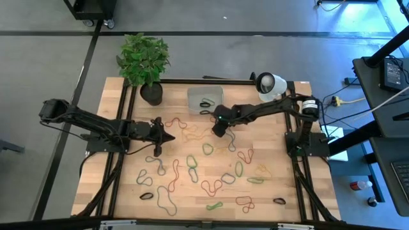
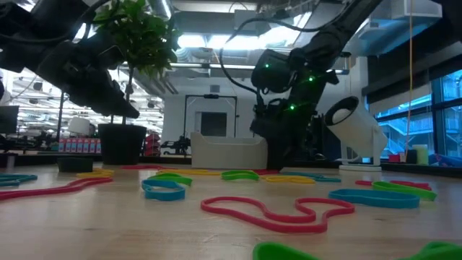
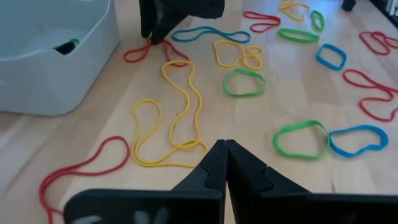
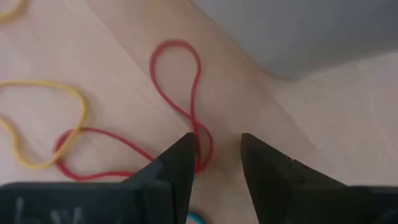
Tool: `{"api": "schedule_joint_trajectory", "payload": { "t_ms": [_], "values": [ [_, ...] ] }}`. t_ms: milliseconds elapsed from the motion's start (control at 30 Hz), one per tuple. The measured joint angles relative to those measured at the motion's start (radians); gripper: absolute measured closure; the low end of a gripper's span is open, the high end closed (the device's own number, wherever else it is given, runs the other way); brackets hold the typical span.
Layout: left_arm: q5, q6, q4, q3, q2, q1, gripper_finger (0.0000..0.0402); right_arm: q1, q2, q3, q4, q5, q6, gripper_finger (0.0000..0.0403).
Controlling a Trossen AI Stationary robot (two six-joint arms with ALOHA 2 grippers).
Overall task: Pick and place rubber bands into bin
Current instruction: Put the red rubber band into the gray bin
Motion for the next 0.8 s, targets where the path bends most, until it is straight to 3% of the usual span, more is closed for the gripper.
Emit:
{"api": "schedule_joint_trajectory", "payload": {
  "t_ms": [133, 333, 600, 800],
  "values": [
    [-0.002, 0.025, 0.001, 0.000, -0.002, 0.000, 0.0400, 0.004, 0.025, 0.003, -0.006, 0.003, -0.004, 0.0291],
    [-0.005, 0.027, 0.000, 0.000, -0.002, 0.000, 0.0399, 0.025, 0.006, 0.002, -0.035, 0.006, -0.008, 0.0391],
    [0.018, 0.026, 0.000, 0.000, -0.002, 0.000, 0.0399, 0.031, -0.183, -0.005, -0.208, -0.005, 0.012, 0.0398],
    [0.015, 0.027, 0.001, 0.000, -0.002, 0.000, 0.0400, 0.037, -0.346, -0.003, -0.201, 0.003, -0.001, 0.0400]
  ]
}}
